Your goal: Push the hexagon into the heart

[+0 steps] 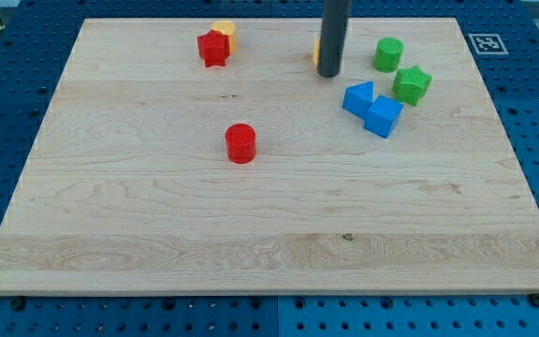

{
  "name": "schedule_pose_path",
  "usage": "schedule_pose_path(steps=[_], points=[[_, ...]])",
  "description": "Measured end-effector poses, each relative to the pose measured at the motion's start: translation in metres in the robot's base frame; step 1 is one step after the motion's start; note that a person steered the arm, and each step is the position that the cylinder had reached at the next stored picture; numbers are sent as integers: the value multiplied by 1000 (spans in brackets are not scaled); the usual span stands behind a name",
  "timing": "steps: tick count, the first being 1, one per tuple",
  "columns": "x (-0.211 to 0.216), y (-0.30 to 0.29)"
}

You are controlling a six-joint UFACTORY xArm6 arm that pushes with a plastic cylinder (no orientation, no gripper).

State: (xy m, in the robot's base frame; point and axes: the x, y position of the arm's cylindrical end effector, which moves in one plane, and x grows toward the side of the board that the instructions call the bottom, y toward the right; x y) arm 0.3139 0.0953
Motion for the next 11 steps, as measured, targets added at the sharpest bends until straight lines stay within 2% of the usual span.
schedule_pose_path(steps=[1, 2, 4, 5, 6, 7, 8, 10, 11], points=[[0, 35], [-13, 31], [-24, -78], [-24, -79], [-21, -29], [-38, -7], [-64, -31], [-68, -114], [-77, -107]])
